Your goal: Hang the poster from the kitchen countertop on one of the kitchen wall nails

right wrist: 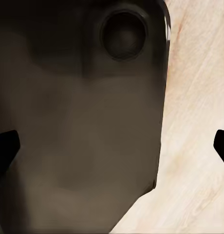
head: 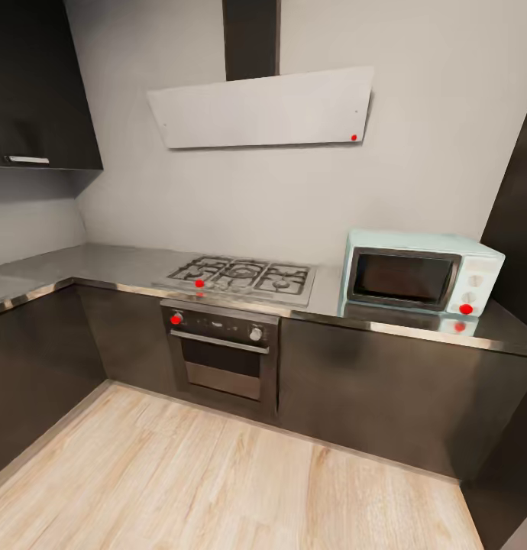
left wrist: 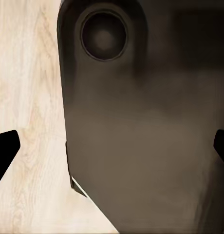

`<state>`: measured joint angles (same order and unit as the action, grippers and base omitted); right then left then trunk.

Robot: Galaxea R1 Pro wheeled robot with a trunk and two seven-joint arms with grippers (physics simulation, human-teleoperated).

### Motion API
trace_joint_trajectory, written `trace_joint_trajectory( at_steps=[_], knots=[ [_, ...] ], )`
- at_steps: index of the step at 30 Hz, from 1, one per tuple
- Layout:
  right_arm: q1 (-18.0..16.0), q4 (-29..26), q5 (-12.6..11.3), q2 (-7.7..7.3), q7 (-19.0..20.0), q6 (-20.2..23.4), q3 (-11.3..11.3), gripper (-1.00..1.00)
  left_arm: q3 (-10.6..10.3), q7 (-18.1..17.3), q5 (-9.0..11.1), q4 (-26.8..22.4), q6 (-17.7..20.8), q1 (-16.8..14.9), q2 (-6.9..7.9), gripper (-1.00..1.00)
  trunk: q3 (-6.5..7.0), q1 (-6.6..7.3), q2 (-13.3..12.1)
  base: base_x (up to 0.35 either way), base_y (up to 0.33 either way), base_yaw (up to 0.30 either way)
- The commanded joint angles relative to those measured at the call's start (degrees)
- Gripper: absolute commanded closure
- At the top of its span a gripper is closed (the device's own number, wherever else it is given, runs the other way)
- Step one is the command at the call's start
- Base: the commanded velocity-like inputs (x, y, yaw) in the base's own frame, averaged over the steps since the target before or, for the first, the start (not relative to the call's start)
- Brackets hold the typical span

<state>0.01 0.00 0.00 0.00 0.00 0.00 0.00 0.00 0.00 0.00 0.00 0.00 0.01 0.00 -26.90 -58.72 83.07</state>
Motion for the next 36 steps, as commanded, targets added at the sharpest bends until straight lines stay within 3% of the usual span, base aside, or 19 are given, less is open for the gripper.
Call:
trace_joint_trajectory(
  at_steps=[1,7,23,30,31,36],
  knots=[
    [-0.34,-0.33,0.27,-0.21,0.0,-0.33,0.12,-1.0,-0.33,-0.33,-0.33,-0.33,-0.33,0.33,-0.33,-1.0,-0.03,0.0,0.01,0.0,0.0,0.0],
    [-1.76,-0.72,0.27,-0.24,0.0,-0.88,0.06,-1.0,-0.79,-0.3,-0.33,-2.24,-0.72,1.61,-2.26,-1.0,-0.03,0.0,0.01,0.0,0.0,0.0],
    [-1.67,-0.62,0.24,-0.31,0.0,-0.69,0.01,-1.0,-0.79,-0.19,-0.31,-2.74,-0.65,1.43,-2.18,-1.0,-0.03,0.0,0.01,0.0,0.0,0.0],
    [-3.98,-2.92,-0.11,-2.57,0.0,-2.91,-0.19,-1.0,-0.03,0.07,-0.12,-5.01,-1.0,2.14,-0.78,-1.0,-0.03,0.0,0.01,0.0,0.0,0.0],
    [-6.85,-11.02,-0.11,-3.43,0.02,-2.96,-0.19,-1.0,0.0,0.07,-0.13,-14.29,-1.01,2.17,-0.19,-1.0,-0.03,0.0,0.01,0.0,0.0,0.0],
    [-7.36,-16.22,-0.12,-5.0,0.07,-3.14,-0.29,-1.0,0.07,0.15,-0.3,-20.6,-1.03,2.24,1.14,-1.0,-0.03,0.0,0.01,0.0,0.0,0.0]
  ],
)
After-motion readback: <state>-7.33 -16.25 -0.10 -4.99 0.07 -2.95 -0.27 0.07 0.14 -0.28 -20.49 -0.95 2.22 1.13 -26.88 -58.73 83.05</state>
